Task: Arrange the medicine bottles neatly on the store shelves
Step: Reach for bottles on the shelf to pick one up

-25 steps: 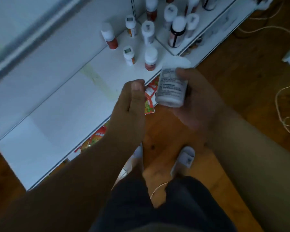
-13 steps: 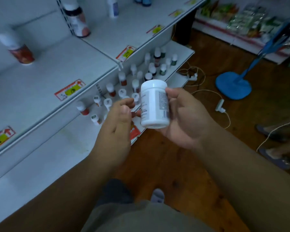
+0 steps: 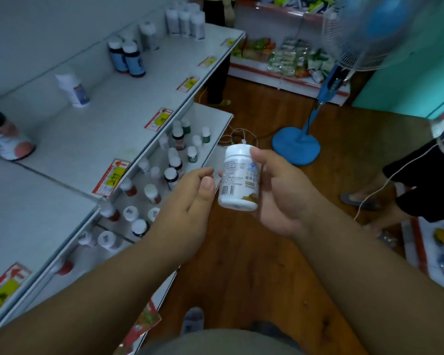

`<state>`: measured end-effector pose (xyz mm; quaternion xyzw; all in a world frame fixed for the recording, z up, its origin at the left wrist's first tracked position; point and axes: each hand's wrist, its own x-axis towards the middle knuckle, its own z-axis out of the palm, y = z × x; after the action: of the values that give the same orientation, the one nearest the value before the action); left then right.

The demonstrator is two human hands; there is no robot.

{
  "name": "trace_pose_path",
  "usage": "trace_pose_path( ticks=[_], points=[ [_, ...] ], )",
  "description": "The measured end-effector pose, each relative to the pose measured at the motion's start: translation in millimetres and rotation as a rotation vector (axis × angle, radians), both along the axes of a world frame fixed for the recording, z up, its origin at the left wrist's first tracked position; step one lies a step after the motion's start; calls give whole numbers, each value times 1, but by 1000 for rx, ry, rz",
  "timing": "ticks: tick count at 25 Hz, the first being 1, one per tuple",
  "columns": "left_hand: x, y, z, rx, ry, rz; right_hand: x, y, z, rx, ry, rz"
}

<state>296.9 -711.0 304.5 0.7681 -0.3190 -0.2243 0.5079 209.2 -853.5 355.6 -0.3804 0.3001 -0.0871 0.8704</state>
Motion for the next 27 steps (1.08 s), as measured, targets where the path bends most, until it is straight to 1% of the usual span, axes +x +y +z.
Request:
trace_pose_path(
  ticks=[1,3,5,8,10,13,16,19,21,24,27],
  points=[
    [9,-17,2,1,13,-32,3,-16,1,24,-1,-28],
    [26,-52,5,-17,49,-80,12,-51,0,9,-6,-73],
    [37,-92,5,-42,66,-114,22,-89,-5,-67,-12,-87],
    [50,-153,3,-93,81,-134,40,-151,-16,-214,-18,-21],
    [63,-199,0,-107,60,-91,60,-203,-18,-275,-20,56],
    [90,-251,7,-103,56,25,99,-267,-4,-330,7,148],
    [126,-286,14,-41,8,111,149,-312,7,-400,-11,228],
    [179,-306,10,22,11,206,226,-344,5,-424,-45,340],
    [219,-318,13,70,-76,234,276,-358,-1,-474,-79,357],
    [290,-338,10,74,-142,259,351,-376,1,-543,-106,349],
    [349,-355,6,142,-233,322,416,-397,9,-685,-66,456]
  ],
)
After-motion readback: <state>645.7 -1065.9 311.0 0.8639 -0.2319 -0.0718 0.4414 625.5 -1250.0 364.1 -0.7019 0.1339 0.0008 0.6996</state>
